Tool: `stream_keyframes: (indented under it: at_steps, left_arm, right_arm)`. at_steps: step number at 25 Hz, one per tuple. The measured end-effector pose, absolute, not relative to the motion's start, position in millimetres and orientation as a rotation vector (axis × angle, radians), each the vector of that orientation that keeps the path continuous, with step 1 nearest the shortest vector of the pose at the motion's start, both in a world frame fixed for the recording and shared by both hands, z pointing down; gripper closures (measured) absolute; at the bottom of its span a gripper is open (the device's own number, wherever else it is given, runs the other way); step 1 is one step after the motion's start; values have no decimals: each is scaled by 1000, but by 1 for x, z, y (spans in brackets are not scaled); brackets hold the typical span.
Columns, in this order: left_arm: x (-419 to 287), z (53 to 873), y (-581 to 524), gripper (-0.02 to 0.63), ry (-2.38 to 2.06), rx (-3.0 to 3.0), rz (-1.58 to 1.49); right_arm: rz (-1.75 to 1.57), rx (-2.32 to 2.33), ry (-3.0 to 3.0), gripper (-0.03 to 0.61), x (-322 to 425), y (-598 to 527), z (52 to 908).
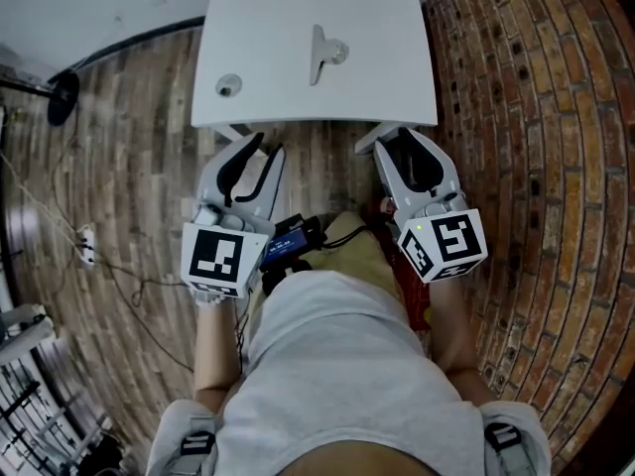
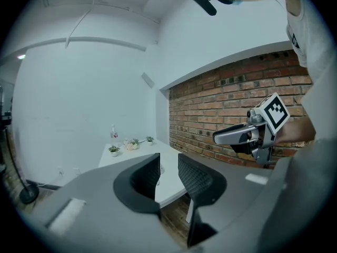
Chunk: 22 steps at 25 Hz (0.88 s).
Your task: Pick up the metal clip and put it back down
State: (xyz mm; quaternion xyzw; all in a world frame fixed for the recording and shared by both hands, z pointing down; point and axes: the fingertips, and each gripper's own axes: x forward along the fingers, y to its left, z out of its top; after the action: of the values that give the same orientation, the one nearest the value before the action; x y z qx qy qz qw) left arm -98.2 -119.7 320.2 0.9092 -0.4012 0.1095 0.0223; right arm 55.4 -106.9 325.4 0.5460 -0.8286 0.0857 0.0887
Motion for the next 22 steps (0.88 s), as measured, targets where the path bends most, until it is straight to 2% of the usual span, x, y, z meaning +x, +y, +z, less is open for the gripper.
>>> stream_keyframes:
  at_steps: [22]
  left_arm:
    - [-79,350,-213,499,-1374,2655,319]
  right_arm:
    - [402,1368,-2493,430,63,-229,378]
